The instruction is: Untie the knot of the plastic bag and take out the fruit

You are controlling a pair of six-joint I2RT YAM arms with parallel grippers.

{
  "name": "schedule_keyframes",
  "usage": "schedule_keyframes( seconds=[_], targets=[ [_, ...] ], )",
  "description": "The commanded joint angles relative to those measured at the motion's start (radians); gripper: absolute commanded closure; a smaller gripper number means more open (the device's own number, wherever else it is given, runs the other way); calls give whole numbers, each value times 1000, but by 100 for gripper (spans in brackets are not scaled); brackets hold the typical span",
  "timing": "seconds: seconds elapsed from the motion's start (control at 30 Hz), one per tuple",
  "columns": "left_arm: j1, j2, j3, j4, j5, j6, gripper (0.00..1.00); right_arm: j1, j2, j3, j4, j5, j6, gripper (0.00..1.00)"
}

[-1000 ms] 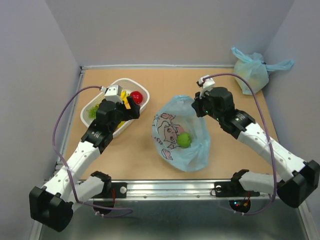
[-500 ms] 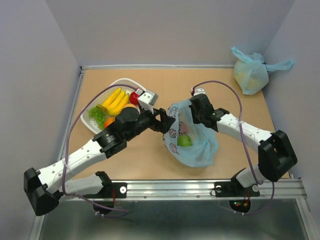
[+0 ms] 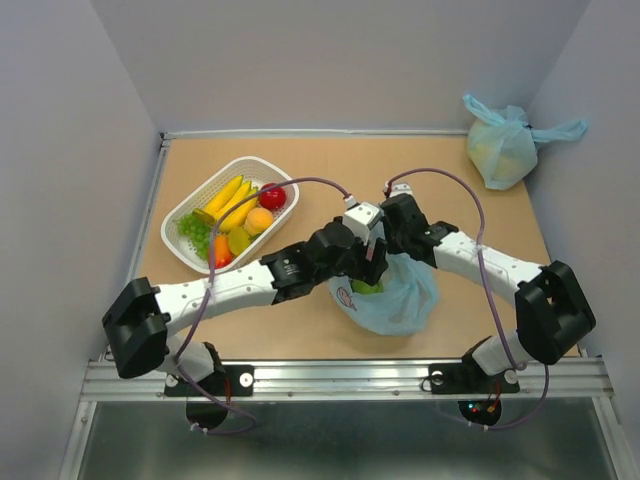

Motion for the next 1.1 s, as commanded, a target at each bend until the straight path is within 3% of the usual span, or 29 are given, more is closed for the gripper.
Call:
schedule_keyframes(
  seconds=[0.0, 0.23, 0.5, 0.77, 0.87, 0.97, 1.07],
  targets=[
    [-14, 48, 29, 55, -25, -11, 14, -7, 1, -37, 18, 20, 41, 92],
    [-20, 220, 55, 59, -64, -32, 14, -7, 17, -66, 17, 34, 84, 92],
    [-21, 277, 29, 18, -156, -106, 8, -10, 8, -87, 14, 21, 92, 90],
    [-23, 375, 50, 61, -10, -89, 7, -10, 28, -83, 14, 14, 97, 89],
    [-23, 384, 26, 84, 24, -94, 11, -10, 29, -86, 14, 19, 95, 89],
    [-21, 372, 9, 88, 15, -97, 22, -10, 28, -87, 15, 22, 97, 89],
    [-21, 323, -5, 87, -8, -94, 51, -10, 28, -87, 15, 30, 95, 89]
  ],
)
